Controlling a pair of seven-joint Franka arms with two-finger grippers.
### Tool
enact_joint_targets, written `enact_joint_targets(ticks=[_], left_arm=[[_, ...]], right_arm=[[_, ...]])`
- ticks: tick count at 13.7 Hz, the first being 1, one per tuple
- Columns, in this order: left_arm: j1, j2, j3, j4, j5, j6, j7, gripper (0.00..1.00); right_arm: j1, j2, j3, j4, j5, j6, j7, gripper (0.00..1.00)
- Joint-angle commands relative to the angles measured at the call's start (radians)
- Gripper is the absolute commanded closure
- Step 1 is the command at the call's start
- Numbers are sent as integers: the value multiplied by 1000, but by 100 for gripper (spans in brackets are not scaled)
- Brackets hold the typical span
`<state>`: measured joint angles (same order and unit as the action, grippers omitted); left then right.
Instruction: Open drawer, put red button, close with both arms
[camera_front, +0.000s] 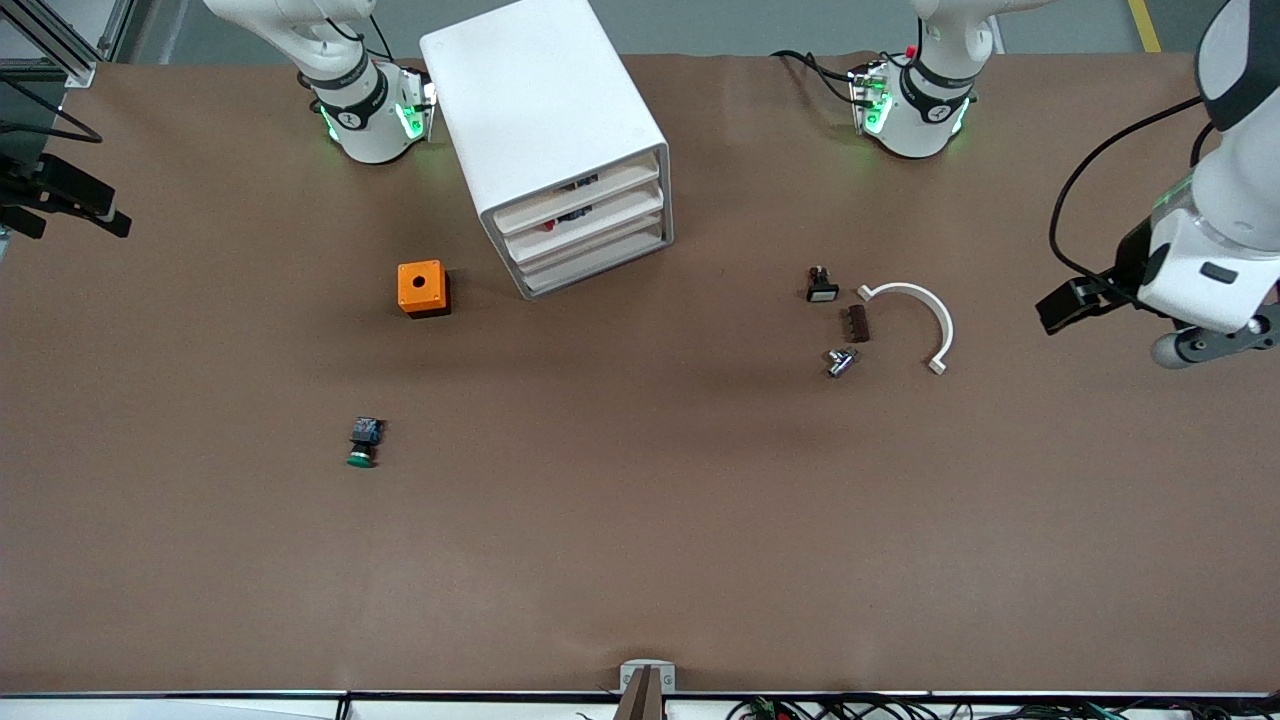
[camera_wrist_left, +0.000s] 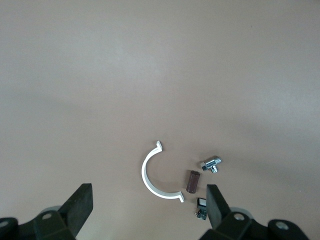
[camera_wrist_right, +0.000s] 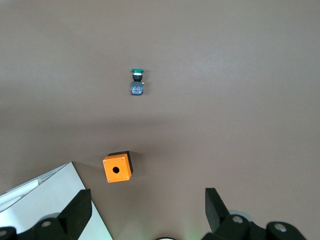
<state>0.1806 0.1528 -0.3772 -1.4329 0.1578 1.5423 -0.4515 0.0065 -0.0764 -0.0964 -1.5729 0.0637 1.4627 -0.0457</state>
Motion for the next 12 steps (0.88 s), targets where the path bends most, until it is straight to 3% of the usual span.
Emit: enact_joint_targets(ticks=[1, 12], left_arm=[[39, -38, -9, 2, -1, -42, 42, 0], [71, -160, 1, -76, -99, -88, 200, 0]], right_arm=[[-10, -37, 14, -39, 10, 24, 20, 0], [-11, -43, 14, -16, 10, 16, 18, 0]])
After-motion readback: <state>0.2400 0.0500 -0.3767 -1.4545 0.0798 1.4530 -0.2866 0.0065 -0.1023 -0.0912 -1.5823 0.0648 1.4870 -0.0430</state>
